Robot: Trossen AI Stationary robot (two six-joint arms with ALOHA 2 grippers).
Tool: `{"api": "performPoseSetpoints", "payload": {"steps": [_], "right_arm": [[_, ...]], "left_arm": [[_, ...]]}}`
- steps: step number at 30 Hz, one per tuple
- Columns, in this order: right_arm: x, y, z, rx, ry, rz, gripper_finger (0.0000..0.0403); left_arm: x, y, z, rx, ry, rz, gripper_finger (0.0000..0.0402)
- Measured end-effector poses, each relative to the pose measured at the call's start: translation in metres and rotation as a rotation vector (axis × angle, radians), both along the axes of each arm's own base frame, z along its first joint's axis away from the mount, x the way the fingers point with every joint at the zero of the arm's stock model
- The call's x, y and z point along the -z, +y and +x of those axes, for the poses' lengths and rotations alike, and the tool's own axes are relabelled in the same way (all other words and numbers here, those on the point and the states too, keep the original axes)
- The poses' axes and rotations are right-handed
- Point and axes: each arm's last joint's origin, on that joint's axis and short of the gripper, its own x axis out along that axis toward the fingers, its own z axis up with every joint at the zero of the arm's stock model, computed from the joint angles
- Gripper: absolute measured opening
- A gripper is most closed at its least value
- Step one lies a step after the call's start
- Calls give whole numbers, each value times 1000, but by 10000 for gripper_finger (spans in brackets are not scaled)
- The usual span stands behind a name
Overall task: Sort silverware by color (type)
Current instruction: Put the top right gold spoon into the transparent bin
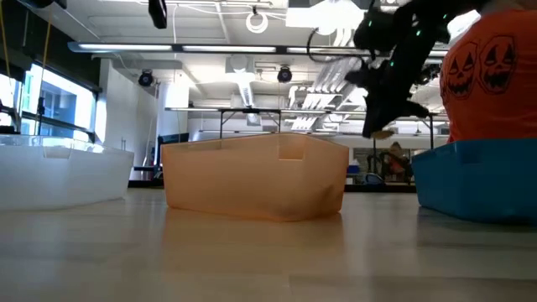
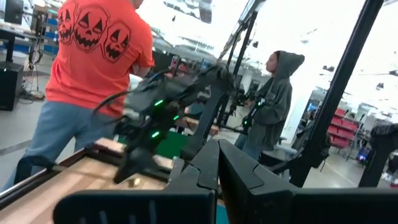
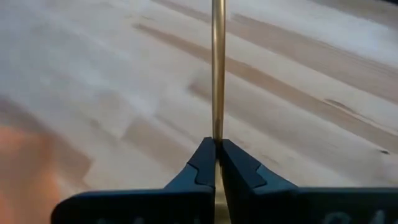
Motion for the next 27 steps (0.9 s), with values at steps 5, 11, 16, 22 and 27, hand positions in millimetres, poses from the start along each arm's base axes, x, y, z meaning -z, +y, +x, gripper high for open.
{"api": "performPoseSetpoints", "payload": {"steps": [5, 11, 16, 22, 27], "right_arm": [[-19, 43, 5, -94, -57, -99, 0], [-31, 92, 24, -156, -233, -212, 0], [-38, 122, 47, -232, -489, -282, 0], [-66, 142, 66, -372, -789, -470, 0], [-78, 145, 66, -423, -866, -591, 0]], "left_arm": [[2, 0, 0, 0, 23, 0, 0], [3, 0, 0, 0, 27, 0, 0], [3, 0, 1, -2, 28, 0, 0], [2, 0, 1, -3, 25, 0, 0], [2, 0, 0, -1, 20, -7, 0]]}}
